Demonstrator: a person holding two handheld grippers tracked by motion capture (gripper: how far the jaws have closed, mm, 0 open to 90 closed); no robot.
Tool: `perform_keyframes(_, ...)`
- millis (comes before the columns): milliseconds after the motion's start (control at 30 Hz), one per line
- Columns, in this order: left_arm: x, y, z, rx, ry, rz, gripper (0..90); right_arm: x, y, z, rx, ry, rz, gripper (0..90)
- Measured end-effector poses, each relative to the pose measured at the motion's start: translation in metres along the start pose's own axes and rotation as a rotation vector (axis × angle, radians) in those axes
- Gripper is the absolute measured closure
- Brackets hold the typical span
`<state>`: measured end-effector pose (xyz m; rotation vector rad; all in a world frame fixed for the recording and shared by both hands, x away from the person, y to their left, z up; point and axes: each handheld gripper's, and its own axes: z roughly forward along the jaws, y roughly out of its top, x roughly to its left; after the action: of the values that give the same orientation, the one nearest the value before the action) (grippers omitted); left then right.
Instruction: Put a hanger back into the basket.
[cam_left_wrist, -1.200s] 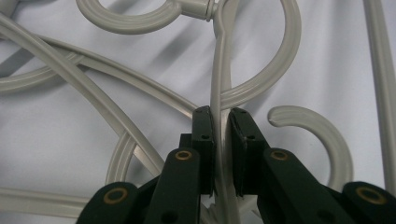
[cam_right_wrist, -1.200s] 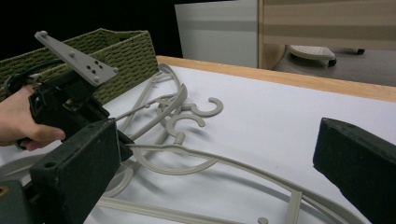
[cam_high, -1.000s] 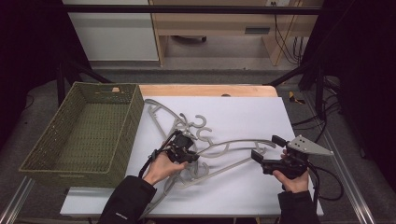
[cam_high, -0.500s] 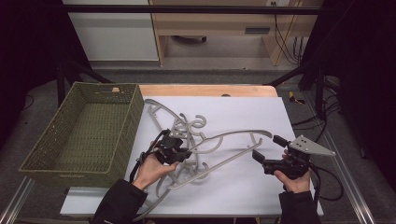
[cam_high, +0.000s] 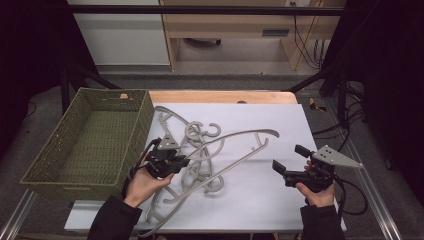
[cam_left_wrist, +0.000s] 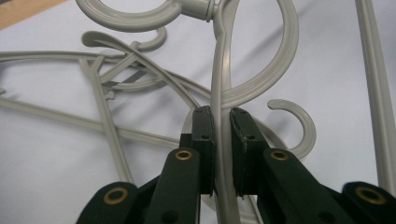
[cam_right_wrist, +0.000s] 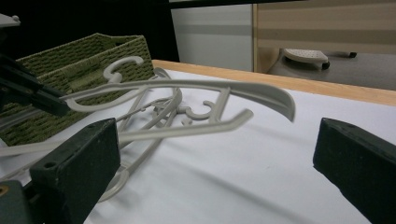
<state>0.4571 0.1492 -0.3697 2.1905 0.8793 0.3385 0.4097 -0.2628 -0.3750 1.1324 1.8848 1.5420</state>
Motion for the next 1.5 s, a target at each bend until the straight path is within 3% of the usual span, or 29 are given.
perform_keyframes(400, 0.017, 0.004, -0.040, -0.050, 0.062, 0.003, 81.3, -0.001, -0.001, 0.001, 0.004, -0.003, -0.003, 1.0)
perform_keyframes(733, 0.052, 0.011, -0.070, -0.065, 0.130, -0.014, 81.4, -0.001, -0.001, 0.001, 0.003, -0.004, -0.002, 1.0)
perform_keyframes(933, 0.075, 0.008, -0.088, -0.075, 0.169, -0.031, 81.3, -0.001, -0.001, 0.002, 0.011, -0.004, -0.008, 1.0)
perform_keyframes(1200, 0.105, 0.004, -0.111, -0.082, 0.255, -0.049, 81.3, -0.001, -0.002, 0.002, 0.012, -0.006, -0.003, 1.0)
perform_keyframes(1500, 0.132, -0.004, -0.127, -0.087, 0.306, -0.071, 81.3, -0.001, -0.003, 0.003, 0.016, -0.007, -0.004, 1.0)
